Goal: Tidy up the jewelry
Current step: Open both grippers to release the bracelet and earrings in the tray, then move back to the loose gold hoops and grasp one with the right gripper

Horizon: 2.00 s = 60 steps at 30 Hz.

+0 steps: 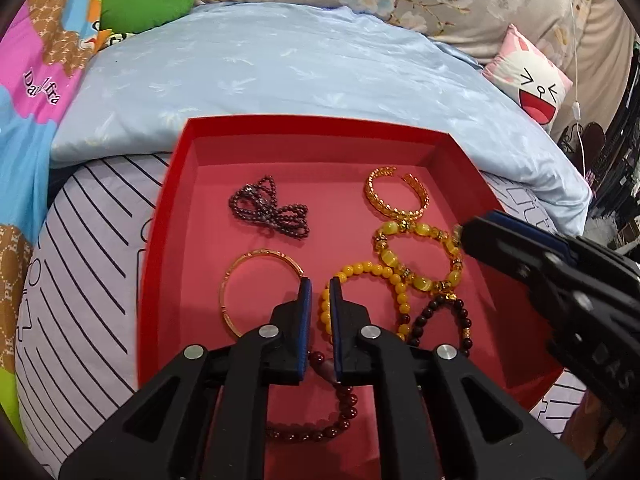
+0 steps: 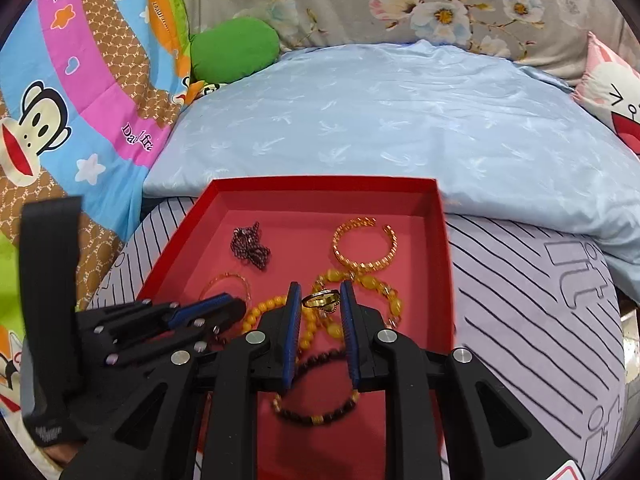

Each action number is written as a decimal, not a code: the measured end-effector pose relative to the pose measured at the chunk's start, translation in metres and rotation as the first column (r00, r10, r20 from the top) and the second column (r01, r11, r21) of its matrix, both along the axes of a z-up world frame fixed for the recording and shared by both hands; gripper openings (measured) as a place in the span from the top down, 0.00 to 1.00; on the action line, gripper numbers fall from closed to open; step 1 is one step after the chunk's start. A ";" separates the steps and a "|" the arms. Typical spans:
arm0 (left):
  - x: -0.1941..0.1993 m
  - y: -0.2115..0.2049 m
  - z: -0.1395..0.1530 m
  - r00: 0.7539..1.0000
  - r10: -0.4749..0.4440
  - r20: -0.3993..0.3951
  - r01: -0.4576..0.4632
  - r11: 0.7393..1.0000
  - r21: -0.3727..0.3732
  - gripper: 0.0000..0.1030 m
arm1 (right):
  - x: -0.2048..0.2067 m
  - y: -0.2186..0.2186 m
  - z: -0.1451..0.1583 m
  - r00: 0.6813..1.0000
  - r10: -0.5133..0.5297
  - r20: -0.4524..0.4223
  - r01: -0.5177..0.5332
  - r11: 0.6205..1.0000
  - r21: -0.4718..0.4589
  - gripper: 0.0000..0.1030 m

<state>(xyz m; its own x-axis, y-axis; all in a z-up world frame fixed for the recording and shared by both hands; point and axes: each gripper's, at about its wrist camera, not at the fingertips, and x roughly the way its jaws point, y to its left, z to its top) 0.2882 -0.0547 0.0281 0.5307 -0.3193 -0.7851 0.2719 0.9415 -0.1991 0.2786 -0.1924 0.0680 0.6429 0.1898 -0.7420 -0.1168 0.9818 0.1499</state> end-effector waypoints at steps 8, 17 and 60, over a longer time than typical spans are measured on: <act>0.005 0.016 0.015 0.998 0.055 0.038 -0.056 0.998 0.010 0.92 | 0.048 0.027 -0.011 0.997 0.054 -0.058 -0.055 0.998 -0.014 0.82; 0.019 0.018 0.012 0.997 0.064 0.047 -0.065 0.997 0.029 0.88 | 0.054 0.025 -0.024 0.994 0.046 -0.100 -0.046 0.999 -0.003 0.79; -0.192 -0.002 0.019 0.998 -0.057 -0.017 0.058 0.996 0.062 0.82 | -0.211 -0.042 -0.017 0.984 -0.125 -0.131 0.130 0.991 0.033 0.77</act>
